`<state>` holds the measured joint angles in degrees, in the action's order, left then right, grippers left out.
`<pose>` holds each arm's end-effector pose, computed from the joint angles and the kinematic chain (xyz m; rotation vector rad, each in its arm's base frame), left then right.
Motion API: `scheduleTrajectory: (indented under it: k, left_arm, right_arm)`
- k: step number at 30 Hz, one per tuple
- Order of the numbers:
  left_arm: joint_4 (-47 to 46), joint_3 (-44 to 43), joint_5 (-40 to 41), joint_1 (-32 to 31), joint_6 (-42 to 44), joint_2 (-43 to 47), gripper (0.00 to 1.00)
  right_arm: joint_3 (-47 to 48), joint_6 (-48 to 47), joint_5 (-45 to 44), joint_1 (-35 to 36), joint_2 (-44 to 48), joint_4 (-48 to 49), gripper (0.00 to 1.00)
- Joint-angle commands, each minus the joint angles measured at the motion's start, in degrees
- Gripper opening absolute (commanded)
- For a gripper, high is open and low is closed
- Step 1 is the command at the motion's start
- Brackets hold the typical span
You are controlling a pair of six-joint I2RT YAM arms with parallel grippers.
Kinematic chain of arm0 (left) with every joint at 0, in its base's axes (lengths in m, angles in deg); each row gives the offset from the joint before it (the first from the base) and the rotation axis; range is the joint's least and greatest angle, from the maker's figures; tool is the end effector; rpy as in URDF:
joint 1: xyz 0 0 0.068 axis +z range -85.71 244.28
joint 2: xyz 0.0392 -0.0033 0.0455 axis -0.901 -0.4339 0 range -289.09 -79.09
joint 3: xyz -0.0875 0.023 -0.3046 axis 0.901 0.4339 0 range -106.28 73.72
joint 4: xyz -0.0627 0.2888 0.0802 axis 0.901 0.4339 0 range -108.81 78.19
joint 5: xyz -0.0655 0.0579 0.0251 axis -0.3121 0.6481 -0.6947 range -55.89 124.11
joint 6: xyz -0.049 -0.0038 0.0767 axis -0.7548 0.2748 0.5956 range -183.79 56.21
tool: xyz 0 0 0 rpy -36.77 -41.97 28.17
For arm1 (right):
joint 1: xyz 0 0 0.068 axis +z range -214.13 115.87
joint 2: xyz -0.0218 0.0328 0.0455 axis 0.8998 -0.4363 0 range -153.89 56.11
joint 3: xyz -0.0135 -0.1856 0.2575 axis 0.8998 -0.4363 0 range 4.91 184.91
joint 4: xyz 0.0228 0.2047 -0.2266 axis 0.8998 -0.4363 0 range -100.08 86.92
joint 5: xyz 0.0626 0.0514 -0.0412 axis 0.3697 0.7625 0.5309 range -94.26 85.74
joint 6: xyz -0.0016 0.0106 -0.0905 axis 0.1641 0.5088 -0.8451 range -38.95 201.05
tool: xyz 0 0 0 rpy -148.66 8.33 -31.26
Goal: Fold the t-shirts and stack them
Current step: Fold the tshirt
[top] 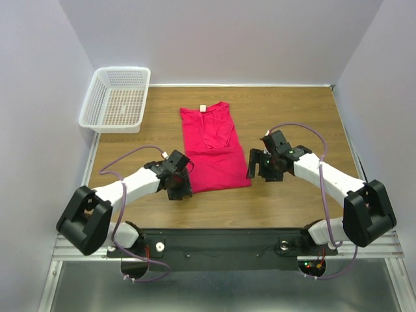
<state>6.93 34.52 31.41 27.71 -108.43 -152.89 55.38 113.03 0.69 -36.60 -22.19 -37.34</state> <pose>0.2266 -0.1731 0.1596 -0.1751 2.7262 -0.5196 0.2772 0.1524 0.1966 0.0767 2.7264 0.4388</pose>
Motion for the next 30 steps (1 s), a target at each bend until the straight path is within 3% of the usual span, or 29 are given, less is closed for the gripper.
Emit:
scheduleTrajectory:
  k: [1,5,30]
  left_arm:
    - [-0.86,-3.34,3.91,-1.65,-4.57,-3.36,0.51]
    - [-1.74,-5.09,4.45,-2.79,-5.28,-6.96,0.44]
    - [1.42,-8.79,8.41,-2.89,-3.96,-9.69,0.45]
  right_arm:
    - [-0.29,0.01,-2.14,0.51,1.57,-0.72,0.88]
    - [-0.9,-0.61,-2.14,0.42,1.84,-0.63,0.88]
    - [-0.21,-1.14,-0.29,0.51,0.61,-0.54,0.88]
